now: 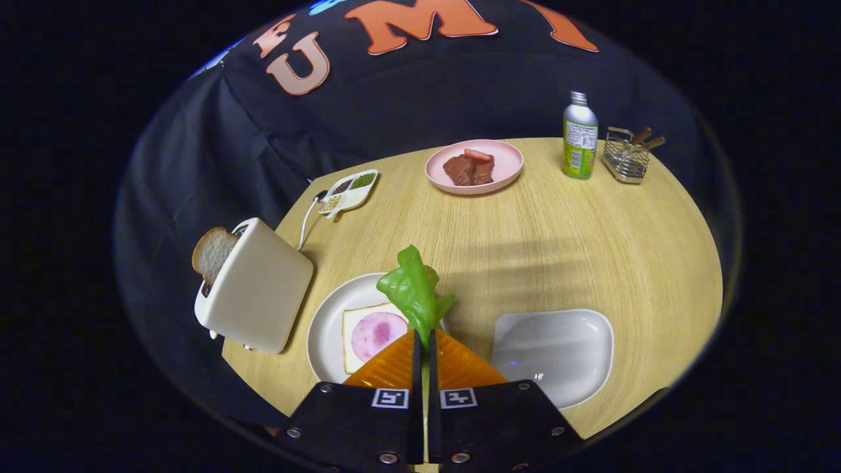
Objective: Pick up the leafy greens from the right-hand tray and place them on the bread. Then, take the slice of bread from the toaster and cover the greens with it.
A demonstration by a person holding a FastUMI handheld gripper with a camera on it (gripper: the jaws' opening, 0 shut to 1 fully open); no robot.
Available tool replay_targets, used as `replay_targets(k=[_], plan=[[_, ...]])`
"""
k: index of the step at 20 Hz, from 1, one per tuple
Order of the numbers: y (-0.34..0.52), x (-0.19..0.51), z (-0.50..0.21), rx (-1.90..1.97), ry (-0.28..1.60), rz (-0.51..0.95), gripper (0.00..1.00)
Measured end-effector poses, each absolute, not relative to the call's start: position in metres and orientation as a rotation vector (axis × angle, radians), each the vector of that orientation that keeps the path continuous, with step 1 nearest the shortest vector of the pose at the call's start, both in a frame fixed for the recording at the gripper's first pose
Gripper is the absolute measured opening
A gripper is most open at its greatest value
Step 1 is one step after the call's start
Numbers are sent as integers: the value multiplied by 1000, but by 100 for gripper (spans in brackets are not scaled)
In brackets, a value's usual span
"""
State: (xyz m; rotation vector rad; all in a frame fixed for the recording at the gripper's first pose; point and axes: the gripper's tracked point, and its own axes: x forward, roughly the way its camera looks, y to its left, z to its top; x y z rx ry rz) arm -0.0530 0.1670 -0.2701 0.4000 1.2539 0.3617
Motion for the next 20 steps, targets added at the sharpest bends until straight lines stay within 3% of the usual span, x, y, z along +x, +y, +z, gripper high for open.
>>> replay_targets(k=[13,20], plan=[[241,-69,-294,402,1356,468,10],[252,-58,-269,418,1327,511,38]])
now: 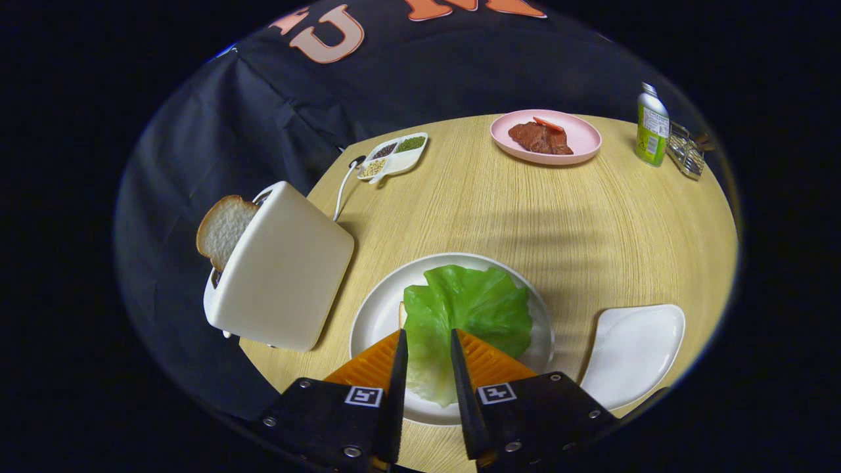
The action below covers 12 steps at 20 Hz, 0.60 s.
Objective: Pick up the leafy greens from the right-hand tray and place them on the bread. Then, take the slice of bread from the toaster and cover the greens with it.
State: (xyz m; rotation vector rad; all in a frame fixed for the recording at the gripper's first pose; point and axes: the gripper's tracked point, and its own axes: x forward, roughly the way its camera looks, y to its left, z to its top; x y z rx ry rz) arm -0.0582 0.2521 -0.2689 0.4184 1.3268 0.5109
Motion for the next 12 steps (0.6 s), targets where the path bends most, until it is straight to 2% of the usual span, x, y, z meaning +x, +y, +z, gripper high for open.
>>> replay_targets(k=[1,3,4,6,10,12], plan=[[252,-53,-260,419,1311,511,41],[253,-43,-241,409,1279,515,53],[255,-37,-230,399,1259,518,64],[262,-27,-211,410,1238,517,76],[283,-11,-183,438,1258,518,89],[296,-4,-168,437,1262,526,91]])
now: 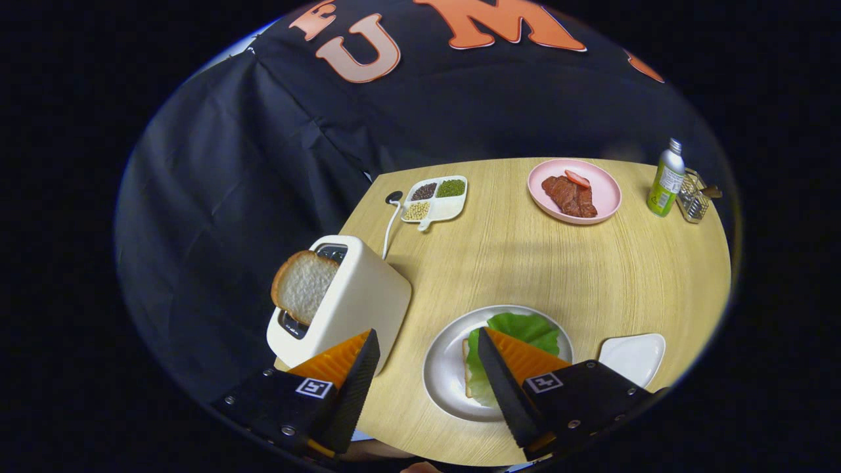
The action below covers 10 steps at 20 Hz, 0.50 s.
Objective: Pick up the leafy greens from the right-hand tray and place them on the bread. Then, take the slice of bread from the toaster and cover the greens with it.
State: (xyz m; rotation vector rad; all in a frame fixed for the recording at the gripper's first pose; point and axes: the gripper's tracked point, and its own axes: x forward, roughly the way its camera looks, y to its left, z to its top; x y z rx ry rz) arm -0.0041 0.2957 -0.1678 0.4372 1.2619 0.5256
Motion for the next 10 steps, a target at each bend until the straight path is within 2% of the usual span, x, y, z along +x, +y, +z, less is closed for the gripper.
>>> replay_targets(k=[10], plan=[[395,19,-107,395,1287,632,91]])
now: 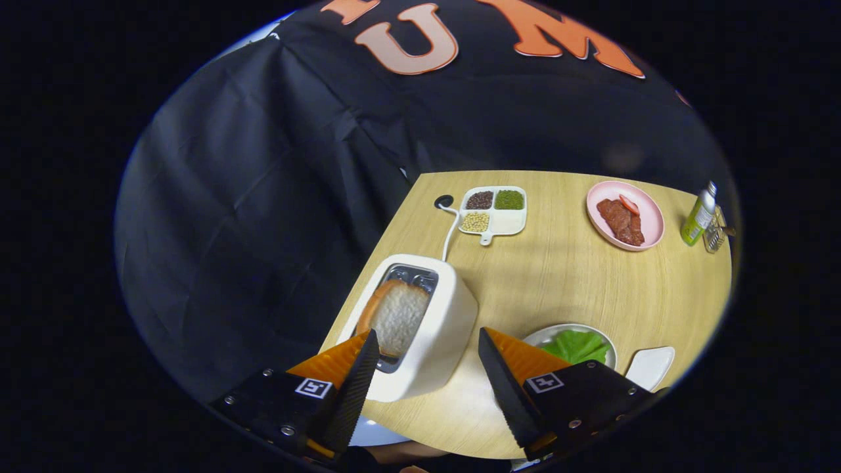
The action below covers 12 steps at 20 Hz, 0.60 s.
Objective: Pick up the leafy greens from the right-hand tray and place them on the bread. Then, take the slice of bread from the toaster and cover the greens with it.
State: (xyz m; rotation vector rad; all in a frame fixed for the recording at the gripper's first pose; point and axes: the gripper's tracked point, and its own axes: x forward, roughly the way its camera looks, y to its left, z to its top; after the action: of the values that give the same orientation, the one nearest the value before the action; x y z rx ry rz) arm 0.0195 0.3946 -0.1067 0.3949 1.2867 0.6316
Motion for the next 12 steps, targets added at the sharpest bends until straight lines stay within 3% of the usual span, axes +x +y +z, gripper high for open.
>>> replay_targets(k=[8,12], plan=[[450,23,-106,256,1342,657,91],[458,18,-123,219,1391,639,77]])
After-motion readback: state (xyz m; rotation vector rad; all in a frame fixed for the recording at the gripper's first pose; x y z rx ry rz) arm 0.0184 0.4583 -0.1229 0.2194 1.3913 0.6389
